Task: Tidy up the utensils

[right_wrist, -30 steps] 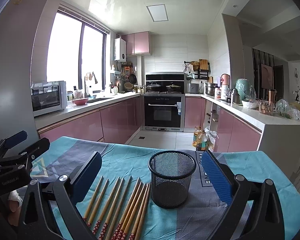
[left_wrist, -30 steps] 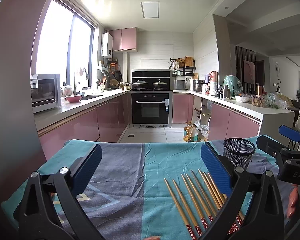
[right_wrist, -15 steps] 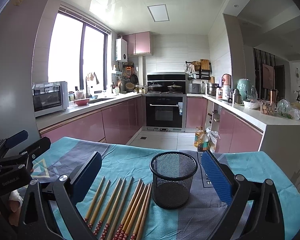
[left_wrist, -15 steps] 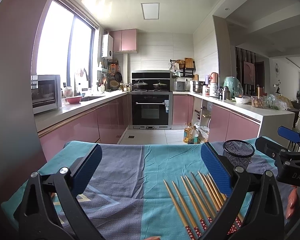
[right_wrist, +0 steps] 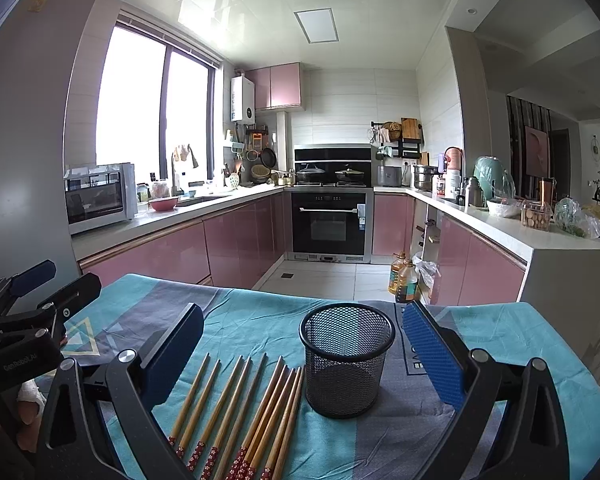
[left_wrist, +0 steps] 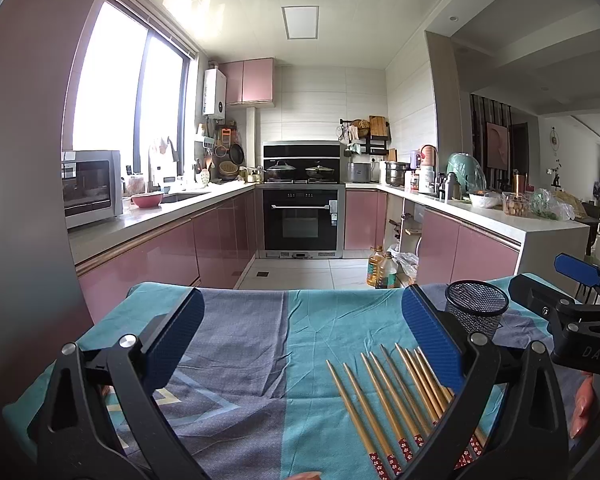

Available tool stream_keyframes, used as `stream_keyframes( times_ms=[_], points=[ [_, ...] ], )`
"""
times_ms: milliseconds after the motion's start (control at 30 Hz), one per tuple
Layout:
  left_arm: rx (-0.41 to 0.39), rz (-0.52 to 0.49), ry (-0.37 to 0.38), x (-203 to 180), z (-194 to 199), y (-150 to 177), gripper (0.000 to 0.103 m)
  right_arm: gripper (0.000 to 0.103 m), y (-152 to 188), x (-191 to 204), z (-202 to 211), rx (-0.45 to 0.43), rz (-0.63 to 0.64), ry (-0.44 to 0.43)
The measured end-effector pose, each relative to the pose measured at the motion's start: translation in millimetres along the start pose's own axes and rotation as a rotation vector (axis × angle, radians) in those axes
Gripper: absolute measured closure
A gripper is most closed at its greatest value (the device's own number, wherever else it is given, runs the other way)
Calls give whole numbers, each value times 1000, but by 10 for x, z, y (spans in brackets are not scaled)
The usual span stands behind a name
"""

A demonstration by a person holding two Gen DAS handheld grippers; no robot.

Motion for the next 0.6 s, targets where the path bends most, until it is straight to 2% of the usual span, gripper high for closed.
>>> stream_keyframes(
  times_ms=[600],
  points=[
    [3, 1, 1, -12, 14, -26, 6, 6, 2, -16, 28, -5, -12, -2]
  ],
)
Point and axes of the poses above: each gripper's, at about its wrist camera, not at the fingertips, and z roughly against the way its jaws point, x to its left, y to its underside, the point moved 5 cm from there along -z, roughly the way its jaws point, and after that the axes turned 15 degrees about -z, right-handed, at the moved point
